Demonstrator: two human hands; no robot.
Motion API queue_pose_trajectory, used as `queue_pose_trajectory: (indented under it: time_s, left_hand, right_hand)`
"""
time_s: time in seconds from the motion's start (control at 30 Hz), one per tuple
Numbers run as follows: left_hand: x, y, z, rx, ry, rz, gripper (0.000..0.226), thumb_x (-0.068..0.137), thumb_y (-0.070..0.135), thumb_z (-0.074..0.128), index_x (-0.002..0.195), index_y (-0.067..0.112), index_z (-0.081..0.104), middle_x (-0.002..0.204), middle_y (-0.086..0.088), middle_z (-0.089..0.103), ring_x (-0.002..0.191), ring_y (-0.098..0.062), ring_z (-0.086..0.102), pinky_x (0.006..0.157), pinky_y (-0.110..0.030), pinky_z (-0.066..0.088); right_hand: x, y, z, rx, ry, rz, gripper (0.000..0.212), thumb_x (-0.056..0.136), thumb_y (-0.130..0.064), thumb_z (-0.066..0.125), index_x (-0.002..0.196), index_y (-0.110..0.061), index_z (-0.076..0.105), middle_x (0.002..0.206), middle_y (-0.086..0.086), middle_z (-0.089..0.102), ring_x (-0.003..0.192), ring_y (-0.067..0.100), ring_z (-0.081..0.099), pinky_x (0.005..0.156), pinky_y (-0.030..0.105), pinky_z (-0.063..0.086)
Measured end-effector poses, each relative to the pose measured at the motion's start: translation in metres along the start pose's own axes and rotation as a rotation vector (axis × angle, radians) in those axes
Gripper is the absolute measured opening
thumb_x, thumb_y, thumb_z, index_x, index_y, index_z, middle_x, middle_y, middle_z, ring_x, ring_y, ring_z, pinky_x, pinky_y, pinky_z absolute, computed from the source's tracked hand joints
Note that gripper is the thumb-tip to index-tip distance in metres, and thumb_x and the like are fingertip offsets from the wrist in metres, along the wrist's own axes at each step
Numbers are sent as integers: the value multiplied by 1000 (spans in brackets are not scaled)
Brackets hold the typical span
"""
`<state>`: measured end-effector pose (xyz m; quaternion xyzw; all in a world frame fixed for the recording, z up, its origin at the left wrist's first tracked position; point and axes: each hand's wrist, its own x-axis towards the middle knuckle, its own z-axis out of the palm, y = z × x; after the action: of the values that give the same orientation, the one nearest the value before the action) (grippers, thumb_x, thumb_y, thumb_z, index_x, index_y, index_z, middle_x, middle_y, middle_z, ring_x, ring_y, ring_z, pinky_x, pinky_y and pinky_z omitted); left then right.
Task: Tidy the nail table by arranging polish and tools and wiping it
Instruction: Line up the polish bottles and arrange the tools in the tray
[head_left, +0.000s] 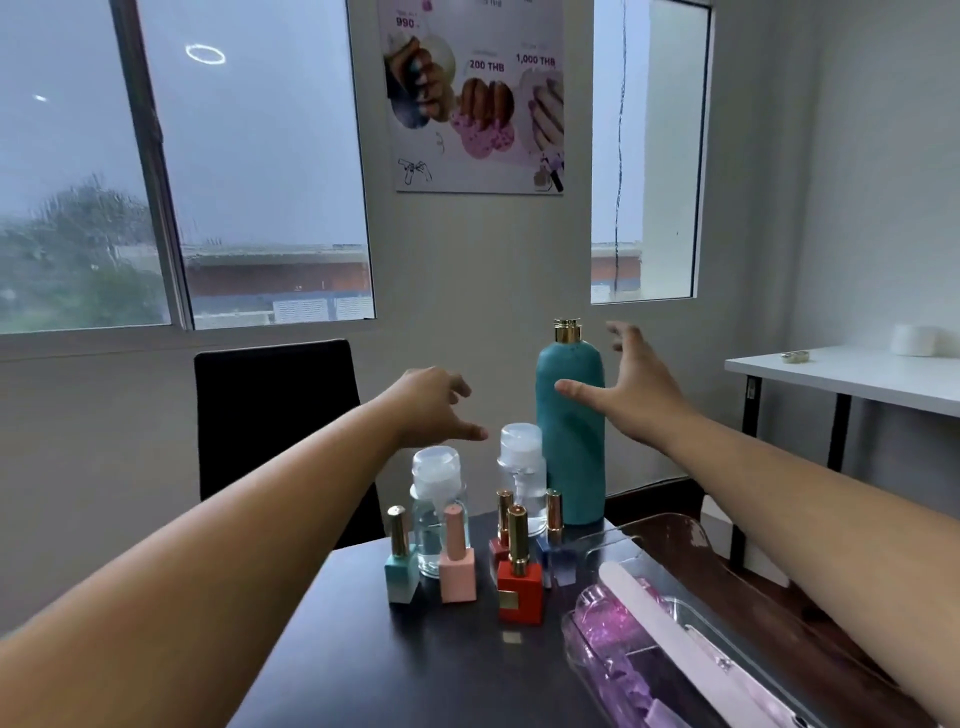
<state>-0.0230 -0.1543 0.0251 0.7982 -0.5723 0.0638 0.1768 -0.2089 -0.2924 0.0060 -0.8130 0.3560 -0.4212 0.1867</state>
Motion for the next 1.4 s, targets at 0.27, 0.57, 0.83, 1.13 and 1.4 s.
queue_pose_trajectory:
  time_s: [0.27,0.57,0.83,1.13,1.4]
  left_hand:
    - [-50,-34,-3,-31,-70,-60,64,73,47,73,130,26,51,128,-2,58,114,-20,56,97,-30,42]
    - [-45,-33,26,-129,6,-67,50,72,32,77,117,25,56,111,-5,64,106,-23,53,88,-32,47]
    - [-21,-19,38,-98,13,-56,55,73,37,76,122,25,57,119,-7,61,112,-23,52,93,-33,44]
    - [-5,-6,43,-70,24,-50,53,74,36,75,122,22,57,121,-7,60,110,-22,53,93,-34,45]
    - [-8,-8,45,-68,28,-45,55,75,34,75,125,23,54,123,-7,60,112,-23,53,95,-35,45]
  right_hand:
    - [-44,-49,-1,-230,-526,-216,22,83,-33,69,102,-24,65,102,-8,64,94,8,59,83,20,50]
    - [-55,-49,17,-379,-712,-179,5,81,-11,72,81,-16,69,77,-9,63,79,7,61,67,15,44]
    - [-40,-32,14,-436,-668,-152,4,77,-12,76,79,-12,73,73,-7,65,71,6,59,66,19,48]
    - [-27,-18,16,-457,-537,-170,5,75,-8,76,79,-11,74,76,-1,70,78,16,67,72,28,56]
    - [-29,-16,23,-576,-462,-285,6,79,-12,73,85,-13,72,90,2,70,83,19,65,77,31,54]
